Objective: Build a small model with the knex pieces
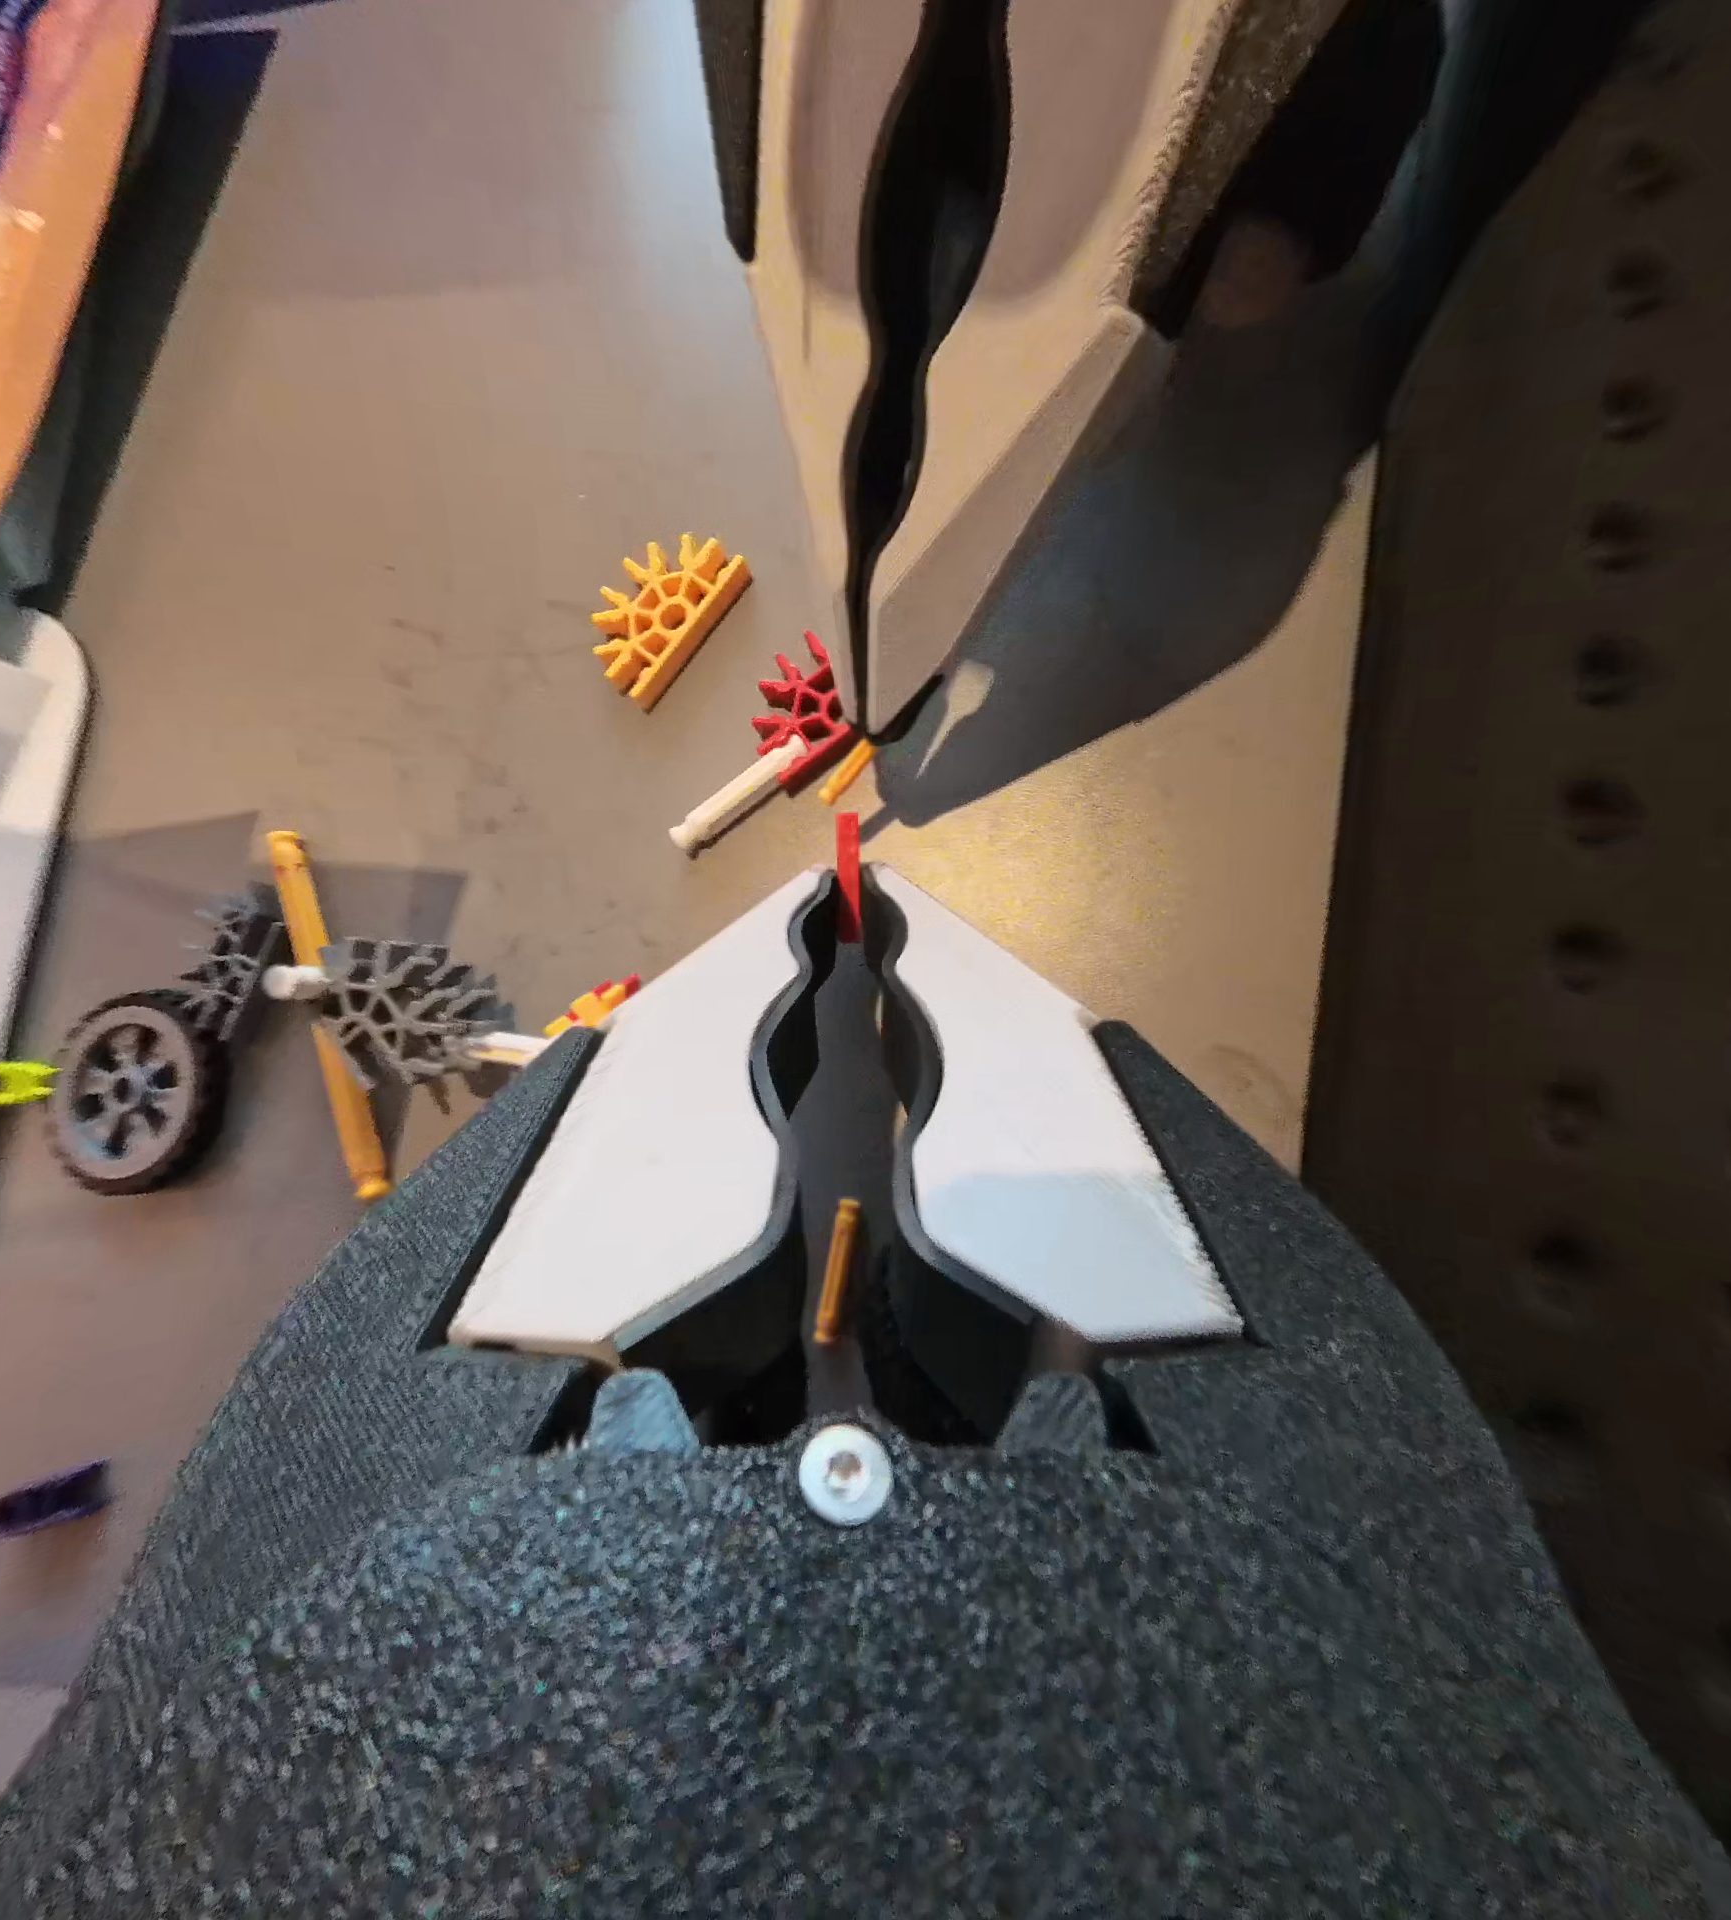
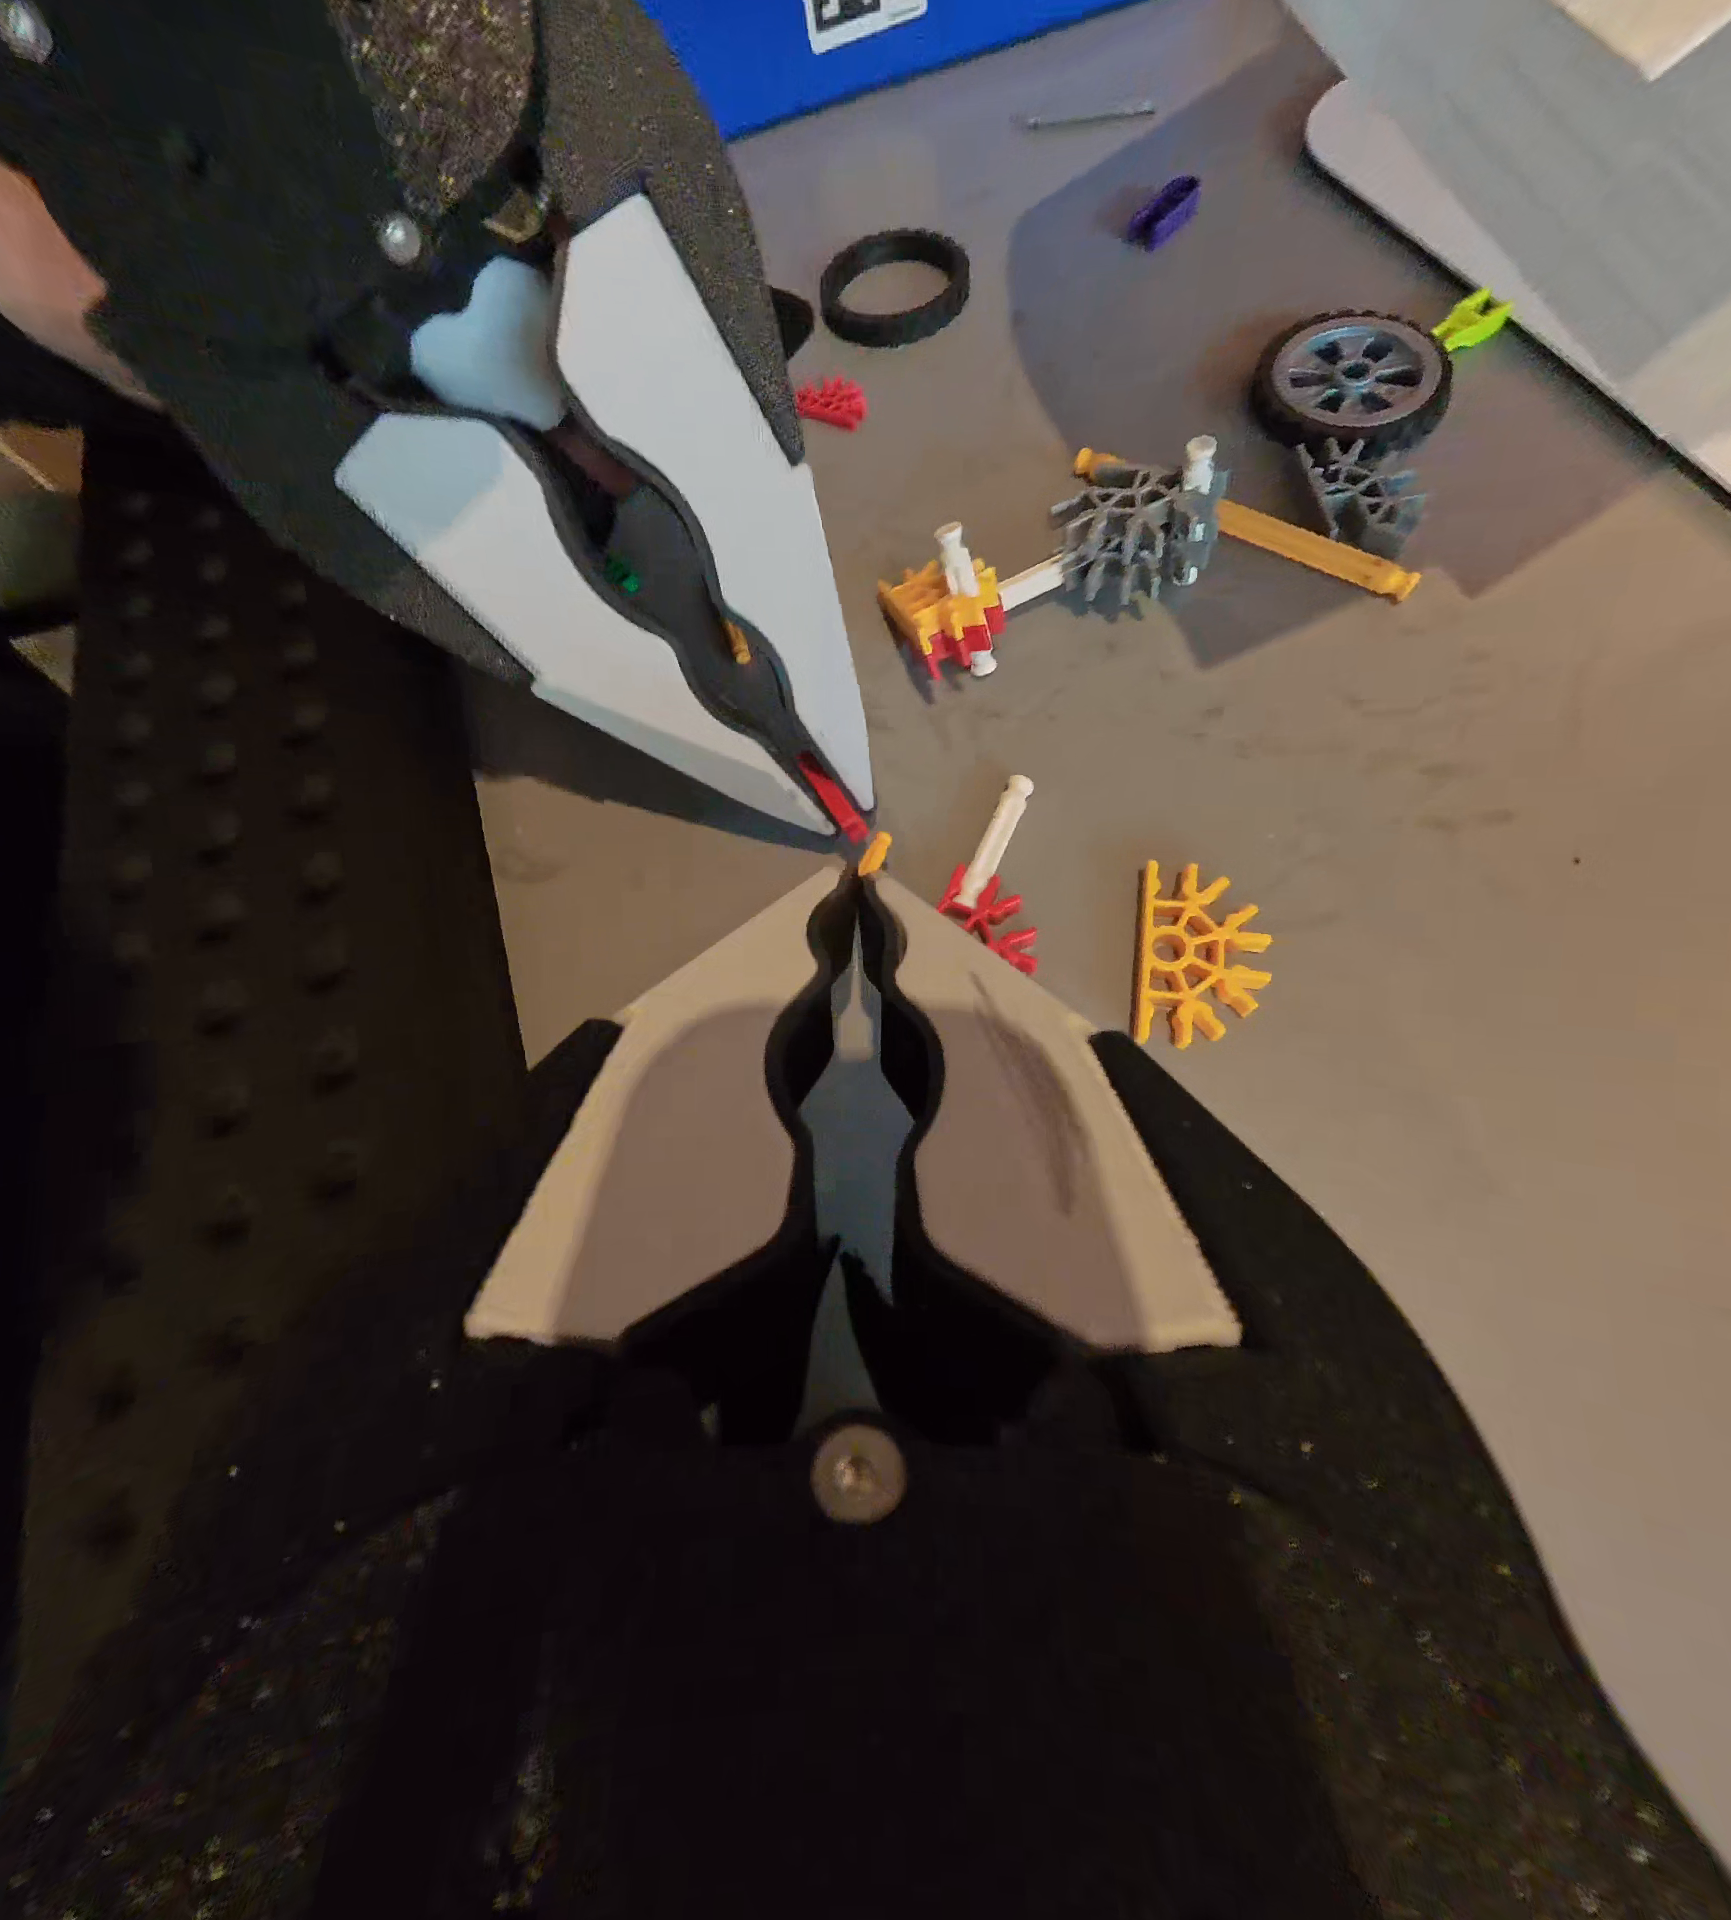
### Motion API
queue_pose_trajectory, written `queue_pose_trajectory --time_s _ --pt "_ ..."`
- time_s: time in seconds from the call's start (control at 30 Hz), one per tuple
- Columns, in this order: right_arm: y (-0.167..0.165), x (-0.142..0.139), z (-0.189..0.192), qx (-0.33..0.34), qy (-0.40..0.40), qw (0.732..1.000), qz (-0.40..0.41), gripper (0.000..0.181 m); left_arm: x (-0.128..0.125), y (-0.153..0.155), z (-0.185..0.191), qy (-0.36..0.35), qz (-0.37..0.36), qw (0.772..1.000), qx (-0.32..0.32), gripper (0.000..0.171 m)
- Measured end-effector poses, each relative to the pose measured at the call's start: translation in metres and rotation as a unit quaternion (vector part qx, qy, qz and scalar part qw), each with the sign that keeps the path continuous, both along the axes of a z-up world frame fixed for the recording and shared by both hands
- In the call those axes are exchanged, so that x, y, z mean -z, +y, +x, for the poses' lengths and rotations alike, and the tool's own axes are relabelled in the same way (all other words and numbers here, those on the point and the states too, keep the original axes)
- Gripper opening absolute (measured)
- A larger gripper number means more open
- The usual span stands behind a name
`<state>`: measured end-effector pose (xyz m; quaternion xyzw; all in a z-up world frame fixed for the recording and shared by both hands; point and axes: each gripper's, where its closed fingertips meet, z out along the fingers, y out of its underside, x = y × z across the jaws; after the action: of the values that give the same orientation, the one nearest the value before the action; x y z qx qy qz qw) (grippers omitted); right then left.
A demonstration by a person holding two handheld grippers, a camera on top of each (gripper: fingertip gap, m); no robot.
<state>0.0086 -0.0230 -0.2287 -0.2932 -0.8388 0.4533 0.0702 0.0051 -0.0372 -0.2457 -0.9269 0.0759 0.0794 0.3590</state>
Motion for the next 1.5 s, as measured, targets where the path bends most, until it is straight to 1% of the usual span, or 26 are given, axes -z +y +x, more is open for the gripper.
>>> queue_pose_trajectory --time_s 0.13,0.27,0.43,0.53,0.57,0.6,0.67,0.73,0.9,1.0,1.07,1.2,1.27,1.5 --pt "-0.003 -0.001 -0.003 0.012 -0.006 1.000 -0.009 0.000 -0.004 0.005 -0.001 0.052 0.003 0.999 0.004 0.001" --pt "-0.003 -0.001 -0.003 0.014 -0.004 1.000 -0.007 0.000 0.001 0.008 0.001 0.048 -0.003 0.999 -0.001 0.001" --pt "-0.005 0.000 -0.002 0.008 -0.008 1.000 -0.007 0.000 0.001 0.009 0.002 0.027 0.002 1.000 -0.003 0.001" --pt "-0.005 -0.001 0.001 0.000 -0.011 1.000 -0.015 0.000 0.003 0.007 0.001 0.031 -0.004 1.000 0.001 0.001" --pt "-0.003 -0.002 0.001 -0.001 -0.002 1.000 -0.009 0.000 0.003 0.007 0.003 0.030 -0.003 1.000 0.006 0.001" --pt "0.001 0.002 0.001 -0.004 0.010 1.000 0.013 0.000 0.003 0.007 0.004 0.027 -0.005 1.000 0.008 0.001" --pt "0.010 0.009 -0.001 -0.018 0.039 0.997 0.067 0.016 0.005 0.006 0.004 0.028 -0.010 1.000 0.009 0.001" --pt "0.013 0.013 0.001 -0.041 0.052 0.993 0.100 0.033 0.004 0.006 0.003 0.029 -0.012 0.999 0.010 0.001" --pt "-0.007 0.010 0.007 -0.104 0.093 0.984 0.111 0.033 0.006 0.002 0.003 0.023 -0.020 0.999 0.012 0.001" --pt "-0.014 0.014 0.004 -0.121 0.086 0.981 0.127 0.033 0.006 -0.001 0.003 0.015 -0.024 1.000 0.012 0.001" --pt "-0.012 0.020 -0.001 -0.127 0.075 0.980 0.135 0.033 0.006 -0.002 0.003 0.010 -0.024 1.000 0.013 0.001" --pt "-0.006 0.022 -0.005 -0.131 0.051 0.982 0.126 0.032 0.006 -0.003 0.004 0.001 -0.022 1.000 0.013 0.001" --pt "-0.005 0.021 -0.007 -0.137 0.055 0.981 0.127 0.033 0.006 -0.004 0.004 -0.002 -0.023 1.000 0.014 0.002" --pt "-0.012 0.022 -0.010 -0.137 0.042 0.982 0.123 0.032 0.006 -0.009 0.001 -0.014 -0.028 0.999 0.014 0.002"
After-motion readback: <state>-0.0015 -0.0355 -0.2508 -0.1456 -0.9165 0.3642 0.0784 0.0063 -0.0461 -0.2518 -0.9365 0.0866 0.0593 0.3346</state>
